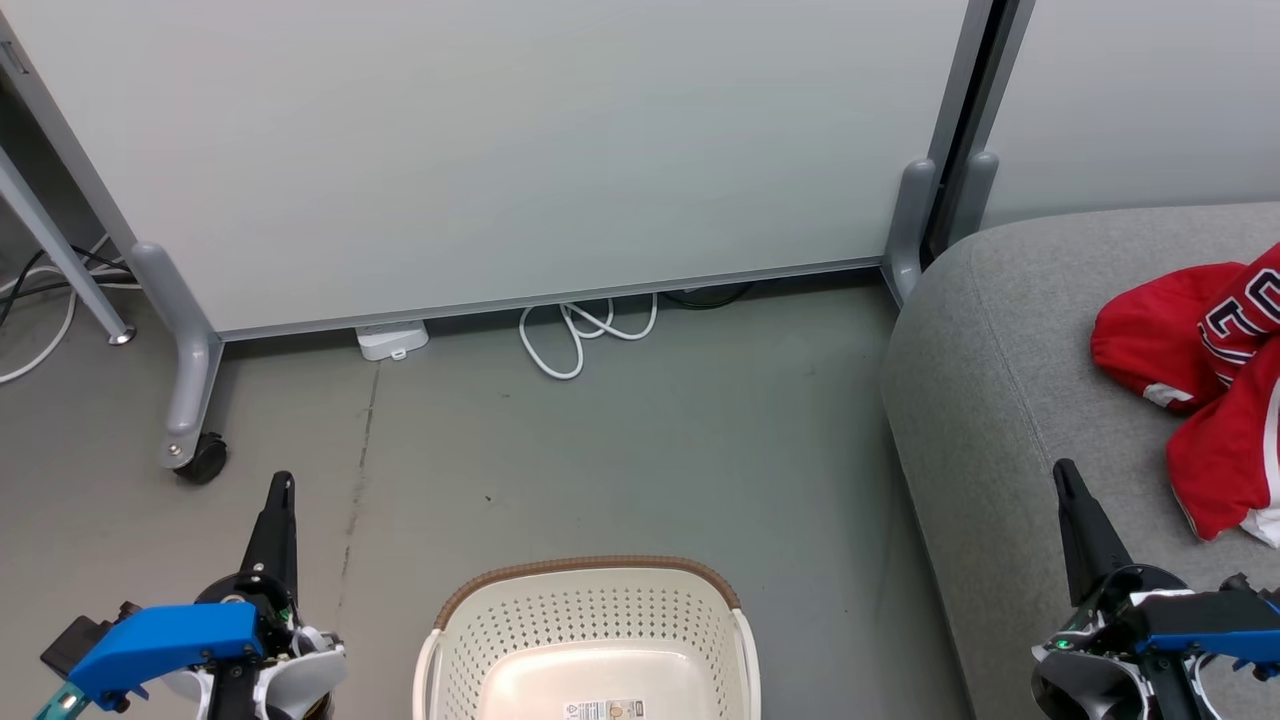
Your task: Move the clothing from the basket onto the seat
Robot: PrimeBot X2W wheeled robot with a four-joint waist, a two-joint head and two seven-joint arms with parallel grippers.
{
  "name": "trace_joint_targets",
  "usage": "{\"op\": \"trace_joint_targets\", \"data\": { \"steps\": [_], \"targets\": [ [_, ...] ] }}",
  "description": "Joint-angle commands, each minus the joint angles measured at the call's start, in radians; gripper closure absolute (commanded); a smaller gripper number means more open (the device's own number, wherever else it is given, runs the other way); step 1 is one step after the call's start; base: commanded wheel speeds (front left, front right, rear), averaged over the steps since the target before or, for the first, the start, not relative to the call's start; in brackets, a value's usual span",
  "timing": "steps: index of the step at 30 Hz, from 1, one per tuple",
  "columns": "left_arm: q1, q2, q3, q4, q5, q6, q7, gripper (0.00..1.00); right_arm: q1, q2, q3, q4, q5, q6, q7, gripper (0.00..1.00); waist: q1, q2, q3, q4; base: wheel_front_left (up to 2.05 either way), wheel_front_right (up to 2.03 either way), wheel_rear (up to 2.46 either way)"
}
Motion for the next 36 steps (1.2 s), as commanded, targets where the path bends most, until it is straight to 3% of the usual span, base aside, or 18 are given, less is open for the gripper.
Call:
{"op": "trace_joint_targets", "data": {
  "steps": [1,36],
  "targets": [
    [-0.018,0.000,0.011,-0.009,-0.020,-0.002,0.008,1.00,-0.017,-0.007,0.001,0.002,0.025,0.001,0.007,1.00,-0.0001,0.0000,0.000,-0.002,0.00,0.00,0.00],
    [-0.020,-0.005,0.020,-0.014,-0.041,-0.002,0.020,1.00,-0.021,-0.007,0.001,0.003,0.055,0.001,0.010,1.00,-0.0001,0.0000,0.001,-0.007,0.00,0.00,0.00]
  ]
}}
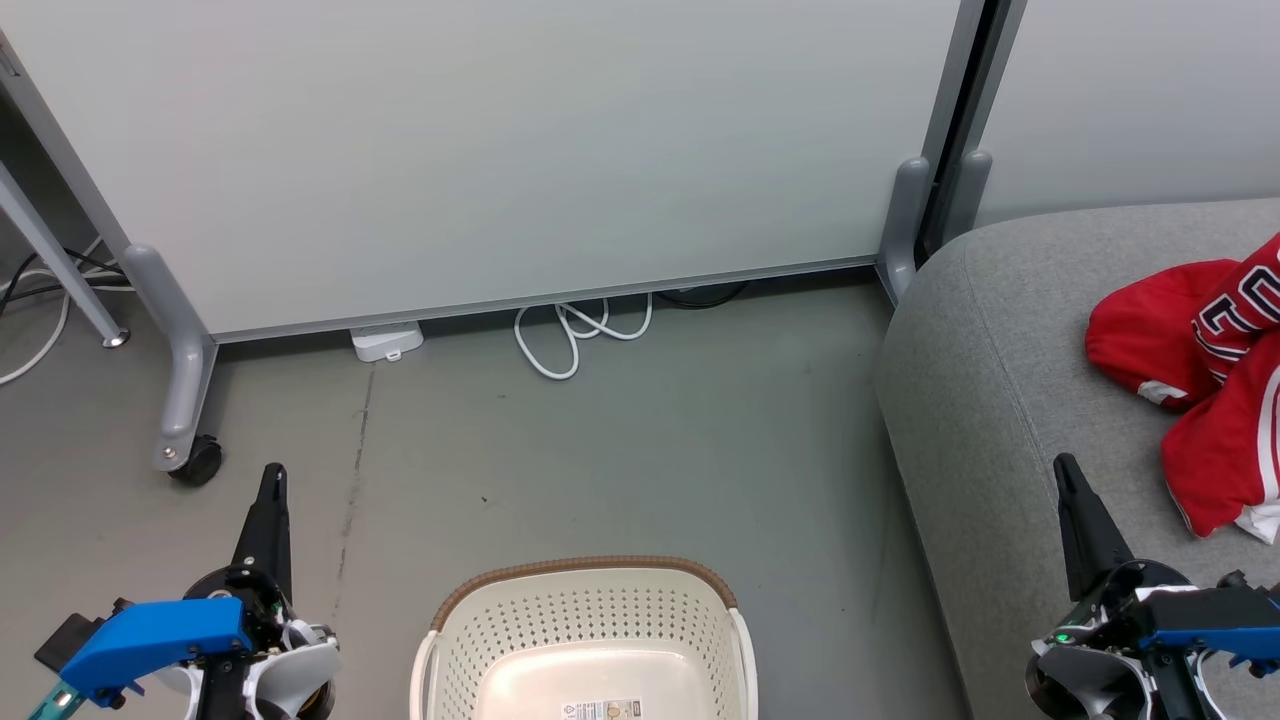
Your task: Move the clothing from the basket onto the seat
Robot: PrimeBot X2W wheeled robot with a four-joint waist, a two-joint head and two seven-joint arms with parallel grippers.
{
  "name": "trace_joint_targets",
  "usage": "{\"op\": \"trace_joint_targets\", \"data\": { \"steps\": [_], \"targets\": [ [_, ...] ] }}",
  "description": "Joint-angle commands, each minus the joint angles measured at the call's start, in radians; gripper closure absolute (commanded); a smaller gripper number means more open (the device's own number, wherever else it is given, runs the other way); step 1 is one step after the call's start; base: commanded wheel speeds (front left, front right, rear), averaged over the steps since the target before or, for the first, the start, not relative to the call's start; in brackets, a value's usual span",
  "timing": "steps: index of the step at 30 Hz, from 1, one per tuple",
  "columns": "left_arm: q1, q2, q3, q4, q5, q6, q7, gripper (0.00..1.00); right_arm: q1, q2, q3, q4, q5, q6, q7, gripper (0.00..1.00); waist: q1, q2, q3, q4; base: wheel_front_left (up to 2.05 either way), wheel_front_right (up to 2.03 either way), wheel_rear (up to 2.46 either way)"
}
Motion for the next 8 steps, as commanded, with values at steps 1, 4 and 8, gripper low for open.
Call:
{"op": "trace_joint_targets", "data": {
  "steps": [1,4,8],
  "targets": [
    [-0.009,-0.002,0.001,-0.004,0.002,-0.002,0.004,1.00,-0.012,-0.006,0.001,0.002,0.003,0.001,0.002,1.00,0.0000,0.0000,0.000,0.000,0.00,0.00,0.00],
    [-0.009,-0.002,0.002,-0.004,0.003,-0.002,0.004,1.00,-0.012,-0.006,0.001,0.002,0.003,0.001,0.002,1.00,0.0000,0.0000,0.000,0.000,0.00,0.00,0.00],
    [-0.010,-0.002,0.002,-0.004,0.003,-0.002,0.004,1.00,-0.012,-0.006,0.001,0.002,0.003,0.001,0.002,1.00,0.0000,0.0000,0.000,0.000,0.00,0.00,0.00]
  ]
}}
